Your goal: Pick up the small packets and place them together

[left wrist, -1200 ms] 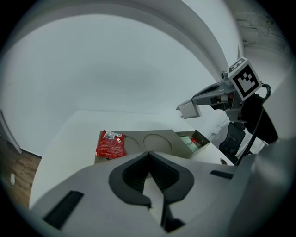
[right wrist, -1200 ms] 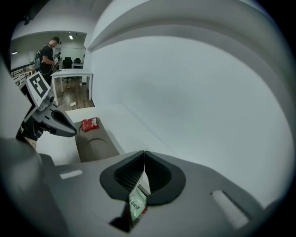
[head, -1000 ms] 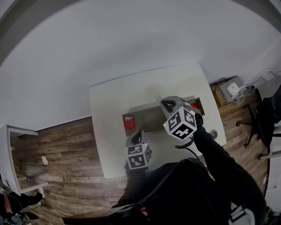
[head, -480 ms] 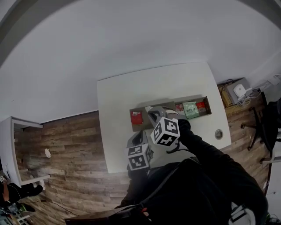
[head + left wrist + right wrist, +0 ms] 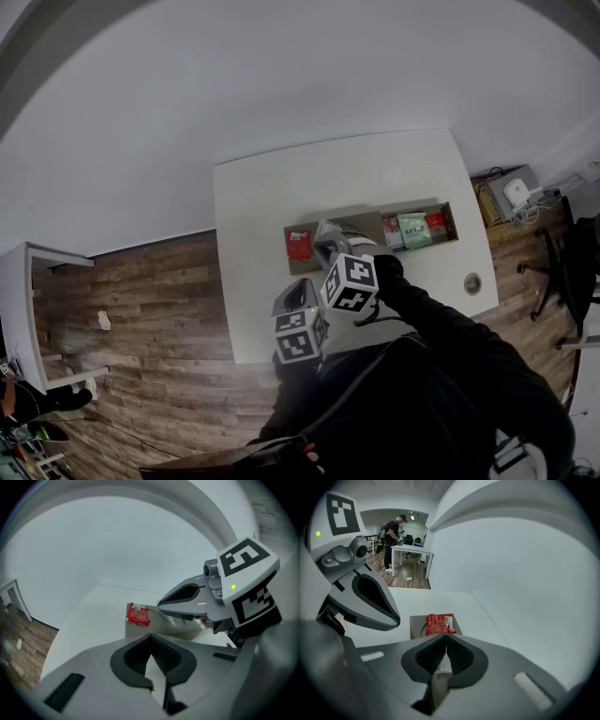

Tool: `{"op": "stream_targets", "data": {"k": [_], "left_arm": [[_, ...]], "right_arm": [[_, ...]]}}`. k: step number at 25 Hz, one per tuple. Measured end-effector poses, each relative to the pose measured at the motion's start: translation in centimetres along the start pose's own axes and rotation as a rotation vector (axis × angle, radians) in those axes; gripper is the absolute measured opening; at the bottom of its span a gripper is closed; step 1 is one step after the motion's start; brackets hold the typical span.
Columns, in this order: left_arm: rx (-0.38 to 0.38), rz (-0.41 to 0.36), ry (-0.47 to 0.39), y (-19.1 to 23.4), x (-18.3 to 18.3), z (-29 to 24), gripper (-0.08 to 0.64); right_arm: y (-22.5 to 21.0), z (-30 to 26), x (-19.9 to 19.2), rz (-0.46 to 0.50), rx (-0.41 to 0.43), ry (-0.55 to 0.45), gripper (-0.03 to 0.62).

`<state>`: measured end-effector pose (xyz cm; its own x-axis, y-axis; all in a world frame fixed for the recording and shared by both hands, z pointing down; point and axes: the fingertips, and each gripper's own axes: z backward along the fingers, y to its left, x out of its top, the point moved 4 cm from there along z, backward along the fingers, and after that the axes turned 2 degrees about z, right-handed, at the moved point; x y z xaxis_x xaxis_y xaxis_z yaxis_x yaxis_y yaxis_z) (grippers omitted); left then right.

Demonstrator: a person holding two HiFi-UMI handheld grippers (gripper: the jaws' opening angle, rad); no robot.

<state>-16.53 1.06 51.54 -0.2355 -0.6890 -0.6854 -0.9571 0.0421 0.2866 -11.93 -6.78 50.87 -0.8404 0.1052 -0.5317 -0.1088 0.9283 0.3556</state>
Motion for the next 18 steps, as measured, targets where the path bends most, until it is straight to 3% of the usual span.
{"op": "stream_targets", "data": {"k": [7, 18], "left_arm": [[0.005, -0.002, 0.019, 0.5, -0.8, 0.0, 0.001], [0.010, 0.016, 0.027, 1.0, -0.9, 0.1, 0.000]], "right_arm": [[1.1, -1.0, 0.3, 0.036, 0.033, -0.001, 0.009], [1.3, -1.5, 0.0, -0.008, 0.062, -0.032, 0.035]]}}
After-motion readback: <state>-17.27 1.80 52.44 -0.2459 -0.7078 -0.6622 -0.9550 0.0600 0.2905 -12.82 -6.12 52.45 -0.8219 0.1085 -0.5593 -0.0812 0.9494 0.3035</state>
